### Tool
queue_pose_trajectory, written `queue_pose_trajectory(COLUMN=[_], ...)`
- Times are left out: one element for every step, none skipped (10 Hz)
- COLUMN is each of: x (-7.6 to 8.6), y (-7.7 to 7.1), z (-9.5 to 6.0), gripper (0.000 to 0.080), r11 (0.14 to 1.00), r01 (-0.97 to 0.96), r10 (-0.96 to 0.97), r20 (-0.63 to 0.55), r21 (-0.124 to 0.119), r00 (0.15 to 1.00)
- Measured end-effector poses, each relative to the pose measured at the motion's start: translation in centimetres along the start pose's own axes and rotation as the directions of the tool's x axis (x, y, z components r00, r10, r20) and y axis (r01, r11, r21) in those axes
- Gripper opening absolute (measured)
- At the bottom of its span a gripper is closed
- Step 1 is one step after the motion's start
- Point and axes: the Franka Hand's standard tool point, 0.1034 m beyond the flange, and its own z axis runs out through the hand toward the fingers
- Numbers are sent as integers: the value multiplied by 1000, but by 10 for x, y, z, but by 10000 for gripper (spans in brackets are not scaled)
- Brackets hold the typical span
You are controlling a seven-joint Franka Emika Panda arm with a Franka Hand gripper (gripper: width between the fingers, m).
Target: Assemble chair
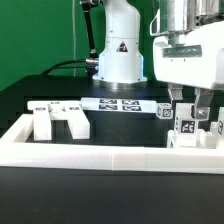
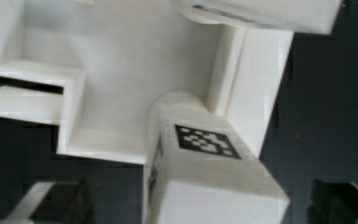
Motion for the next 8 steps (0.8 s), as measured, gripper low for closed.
queue_pose_trajectory(x=[-1,-1,-1,-1,-1,0,2,4], y=[0,0,0,0,0,0,1,2], z=[0,0,0,0,0,0,0,1], gripper=[640,647,647,647,649,649,649,649], r11=[993,960,937,902,864,822,766,699], r01=[120,279,349,432,503,570,643,715], r10=[-120,-279,-349,-432,-503,-570,-643,-715], r20=[0,0,-1,0,-1,-1,0,0], r21=[0,-1,-1,-1,-1,-1,-2,-3], r00=[993,960,937,902,864,822,766,699])
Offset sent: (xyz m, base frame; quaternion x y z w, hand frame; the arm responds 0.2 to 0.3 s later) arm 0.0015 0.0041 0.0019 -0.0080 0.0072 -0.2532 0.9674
